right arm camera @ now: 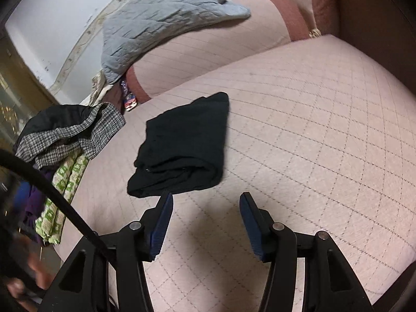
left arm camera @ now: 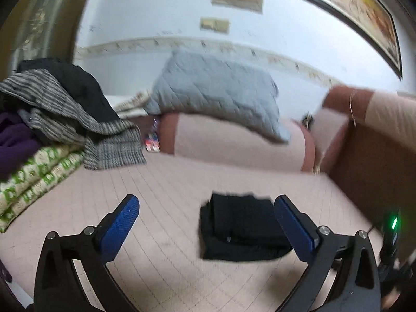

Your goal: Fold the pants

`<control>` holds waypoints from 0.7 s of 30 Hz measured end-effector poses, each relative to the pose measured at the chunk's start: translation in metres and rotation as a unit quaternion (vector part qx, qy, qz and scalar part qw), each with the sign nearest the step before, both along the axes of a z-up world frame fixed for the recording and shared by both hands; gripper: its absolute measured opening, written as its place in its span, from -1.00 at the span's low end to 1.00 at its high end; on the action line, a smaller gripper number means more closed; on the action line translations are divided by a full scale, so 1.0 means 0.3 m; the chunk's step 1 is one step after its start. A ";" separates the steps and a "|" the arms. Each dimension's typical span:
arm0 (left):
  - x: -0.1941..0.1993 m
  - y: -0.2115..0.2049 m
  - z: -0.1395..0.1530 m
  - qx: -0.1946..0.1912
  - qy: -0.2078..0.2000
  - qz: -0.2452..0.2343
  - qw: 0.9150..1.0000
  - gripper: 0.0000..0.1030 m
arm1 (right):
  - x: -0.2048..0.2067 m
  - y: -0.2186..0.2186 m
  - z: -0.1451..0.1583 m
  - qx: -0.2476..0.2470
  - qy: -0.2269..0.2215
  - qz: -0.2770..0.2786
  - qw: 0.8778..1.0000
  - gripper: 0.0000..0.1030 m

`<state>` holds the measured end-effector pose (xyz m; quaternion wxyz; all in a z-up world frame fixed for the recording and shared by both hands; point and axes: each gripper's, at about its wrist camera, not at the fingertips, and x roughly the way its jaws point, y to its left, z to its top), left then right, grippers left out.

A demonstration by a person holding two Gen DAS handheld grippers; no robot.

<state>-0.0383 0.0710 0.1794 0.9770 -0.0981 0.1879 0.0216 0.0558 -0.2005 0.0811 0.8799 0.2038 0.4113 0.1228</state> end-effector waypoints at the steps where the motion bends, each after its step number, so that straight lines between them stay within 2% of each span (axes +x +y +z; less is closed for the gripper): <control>1: -0.013 0.008 0.020 -0.012 -0.007 0.004 1.000 1.00 | -0.010 0.003 0.005 -0.002 -0.005 0.002 1.000 0.13; 4: -0.026 0.041 0.056 -0.056 -0.021 0.007 0.998 1.00 | -0.043 0.024 0.026 -0.020 -0.031 0.006 0.999 0.14; 7: -0.009 0.049 0.051 -0.076 -0.004 -0.003 0.997 1.00 | -0.073 0.044 0.048 -0.046 -0.056 0.009 0.997 0.28; 10: 0.018 0.026 0.016 -0.065 0.031 -0.007 0.997 1.00 | -0.094 0.069 0.052 -0.078 -0.072 0.019 0.994 0.31; 14: 0.061 0.000 -0.075 -0.090 0.090 -0.025 0.991 1.00 | -0.091 0.082 0.012 -0.087 -0.060 0.030 0.994 0.32; 17: 0.072 -0.012 -0.110 -0.087 0.105 -0.021 0.991 1.00 | -0.090 0.081 -0.008 -0.082 -0.054 0.034 0.995 0.31; 21: 0.076 -0.041 -0.120 -0.054 0.113 -0.018 0.992 1.00 | -0.100 0.094 -0.012 -0.096 -0.061 0.039 0.993 0.32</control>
